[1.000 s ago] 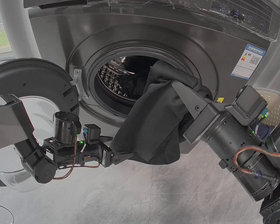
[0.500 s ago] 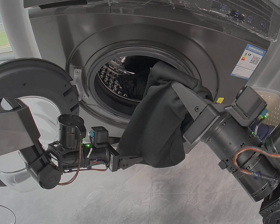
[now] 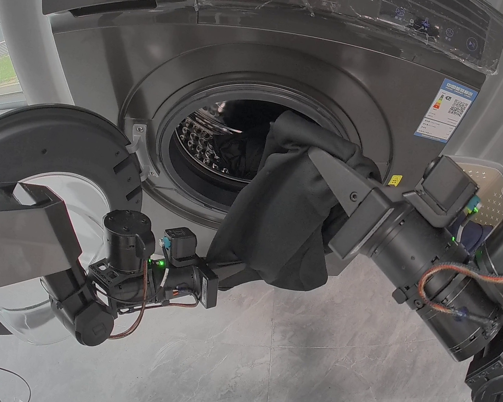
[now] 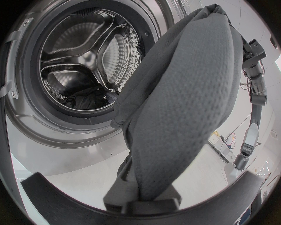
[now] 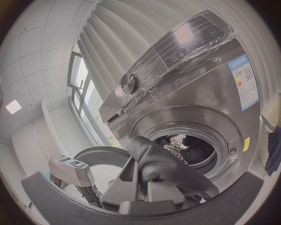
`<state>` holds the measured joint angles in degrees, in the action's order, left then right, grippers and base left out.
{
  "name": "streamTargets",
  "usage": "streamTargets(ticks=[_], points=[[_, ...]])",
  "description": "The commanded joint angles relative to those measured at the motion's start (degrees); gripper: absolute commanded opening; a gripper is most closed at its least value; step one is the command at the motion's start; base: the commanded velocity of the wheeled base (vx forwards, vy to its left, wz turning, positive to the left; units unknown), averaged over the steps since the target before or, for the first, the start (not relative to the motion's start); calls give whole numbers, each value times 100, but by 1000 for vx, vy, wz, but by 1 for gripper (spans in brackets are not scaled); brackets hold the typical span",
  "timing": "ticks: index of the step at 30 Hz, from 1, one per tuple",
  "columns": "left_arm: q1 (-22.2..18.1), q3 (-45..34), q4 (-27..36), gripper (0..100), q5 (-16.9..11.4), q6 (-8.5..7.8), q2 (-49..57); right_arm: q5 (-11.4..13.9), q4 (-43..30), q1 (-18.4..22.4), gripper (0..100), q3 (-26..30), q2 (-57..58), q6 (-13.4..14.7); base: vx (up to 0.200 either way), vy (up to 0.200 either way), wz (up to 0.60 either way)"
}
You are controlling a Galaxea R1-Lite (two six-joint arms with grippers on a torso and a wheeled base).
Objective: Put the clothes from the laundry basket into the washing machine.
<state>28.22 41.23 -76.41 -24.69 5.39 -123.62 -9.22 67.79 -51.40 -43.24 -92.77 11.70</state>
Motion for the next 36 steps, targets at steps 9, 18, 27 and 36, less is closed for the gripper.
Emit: streamTargets(ticks=[9, 18, 27, 36], points=[[447, -1354, -533, 0, -1, 32, 1183, 69, 76, 288, 0, 149, -154, 7, 0, 0, 0], [878, -2646, -963, 0, -10, 164, 2615, 139, 278, 569, 0, 360, -575, 157, 0, 0, 0], [1019, -2848, -1210, 0, -80, 727, 3503, 122, 735, 569, 0, 641, -1050, 166, 0, 0, 0], [1045, -2681, -1218, 0, -63, 771, 3477, 183, 999, 429, 100, 896, -1261, 157, 0, 0, 0]])
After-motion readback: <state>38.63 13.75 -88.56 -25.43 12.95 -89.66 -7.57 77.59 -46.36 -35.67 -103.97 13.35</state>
